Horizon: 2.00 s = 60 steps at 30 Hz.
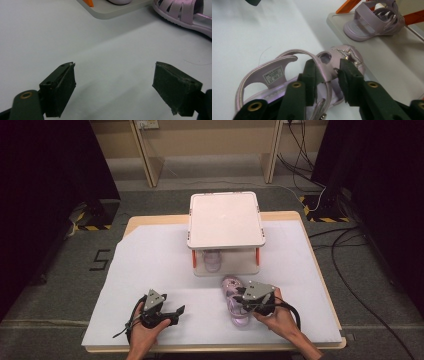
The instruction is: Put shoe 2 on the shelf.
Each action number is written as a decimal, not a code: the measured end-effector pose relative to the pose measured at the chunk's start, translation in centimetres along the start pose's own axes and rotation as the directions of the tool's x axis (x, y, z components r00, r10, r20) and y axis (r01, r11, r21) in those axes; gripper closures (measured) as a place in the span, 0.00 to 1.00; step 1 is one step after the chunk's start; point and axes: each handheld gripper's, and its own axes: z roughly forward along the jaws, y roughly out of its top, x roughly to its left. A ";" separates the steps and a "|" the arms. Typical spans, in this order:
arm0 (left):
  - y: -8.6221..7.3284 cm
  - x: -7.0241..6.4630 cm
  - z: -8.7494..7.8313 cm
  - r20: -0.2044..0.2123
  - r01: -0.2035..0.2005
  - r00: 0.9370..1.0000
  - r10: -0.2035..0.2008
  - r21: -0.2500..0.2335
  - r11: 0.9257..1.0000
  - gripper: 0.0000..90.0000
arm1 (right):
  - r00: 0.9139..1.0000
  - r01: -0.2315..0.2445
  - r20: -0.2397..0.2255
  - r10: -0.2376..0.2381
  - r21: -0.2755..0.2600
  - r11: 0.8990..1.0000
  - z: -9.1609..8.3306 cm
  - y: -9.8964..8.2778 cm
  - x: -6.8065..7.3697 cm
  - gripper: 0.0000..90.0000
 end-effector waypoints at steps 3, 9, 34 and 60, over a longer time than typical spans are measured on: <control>0.1 -0.1 0.0 0.004 -0.003 1.000 0.003 -0.007 1.000 0.19 | 0.999 0.015 0.034 -0.015 -0.005 1.000 -0.3 0.1 0.2 0.87; 0.1 -0.1 -0.1 0.005 -0.010 1.000 0.010 -0.005 1.000 0.19 | 0.996 0.041 0.079 -0.040 -0.011 0.999 -1.0 0.1 0.0 0.94; 0.1 0.0 -0.1 0.005 0.000 1.000 0.000 -0.009 1.000 0.19 | 0.961 0.085 0.269 -0.069 -0.045 0.995 0.2 1.9 -3.9 0.95; 0.1 -0.2 -0.1 0.017 -0.001 1.000 0.001 -0.010 1.000 0.19 | 0.941 0.051 0.333 -0.061 0.039 0.998 6.3 2.8 -6.5 0.72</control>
